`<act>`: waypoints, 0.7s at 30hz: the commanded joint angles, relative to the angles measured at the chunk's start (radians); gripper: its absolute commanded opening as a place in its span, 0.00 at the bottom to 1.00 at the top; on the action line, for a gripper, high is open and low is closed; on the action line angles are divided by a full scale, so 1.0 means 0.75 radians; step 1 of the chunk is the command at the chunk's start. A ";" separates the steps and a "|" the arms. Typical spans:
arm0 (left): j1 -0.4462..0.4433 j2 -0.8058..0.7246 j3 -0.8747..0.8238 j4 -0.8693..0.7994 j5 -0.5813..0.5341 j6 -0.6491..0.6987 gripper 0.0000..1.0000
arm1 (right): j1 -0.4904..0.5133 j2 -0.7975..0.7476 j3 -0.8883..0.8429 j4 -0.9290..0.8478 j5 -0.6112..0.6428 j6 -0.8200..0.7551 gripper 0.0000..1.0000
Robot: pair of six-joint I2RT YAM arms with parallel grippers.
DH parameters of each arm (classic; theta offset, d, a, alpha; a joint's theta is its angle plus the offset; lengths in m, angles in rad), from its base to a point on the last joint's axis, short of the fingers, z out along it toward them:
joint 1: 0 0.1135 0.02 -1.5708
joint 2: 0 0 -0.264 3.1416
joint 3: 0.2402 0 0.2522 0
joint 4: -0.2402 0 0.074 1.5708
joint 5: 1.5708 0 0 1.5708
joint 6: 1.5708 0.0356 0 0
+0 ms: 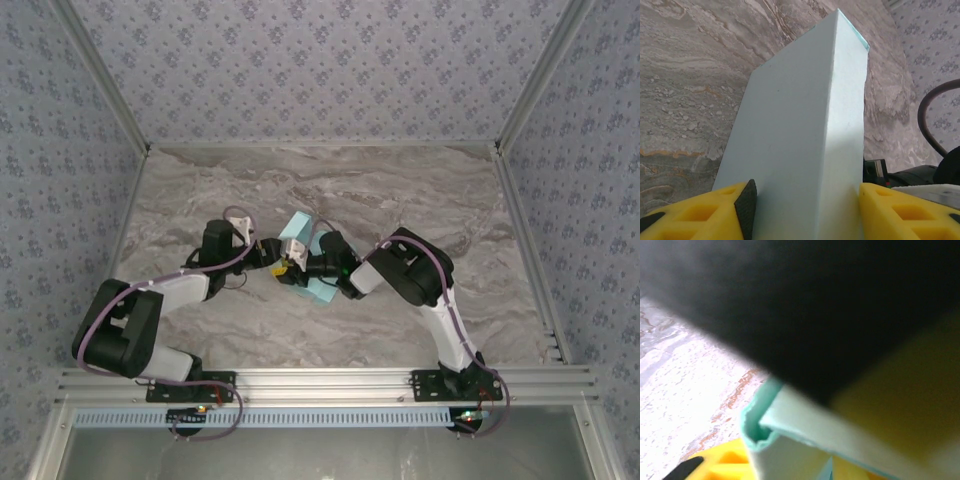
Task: Fold the paper box
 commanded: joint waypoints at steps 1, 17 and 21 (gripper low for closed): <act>-0.054 0.027 -0.046 -0.113 0.092 -0.027 0.56 | 0.036 0.047 0.033 -0.080 -0.134 -0.012 0.24; -0.052 -0.118 -0.002 -0.231 0.038 -0.010 0.66 | 0.005 -0.177 -0.090 -0.489 -0.206 -0.251 0.34; -0.052 -0.094 0.010 -0.244 0.029 0.005 0.66 | 0.001 -0.176 -0.092 -0.467 -0.180 -0.215 0.47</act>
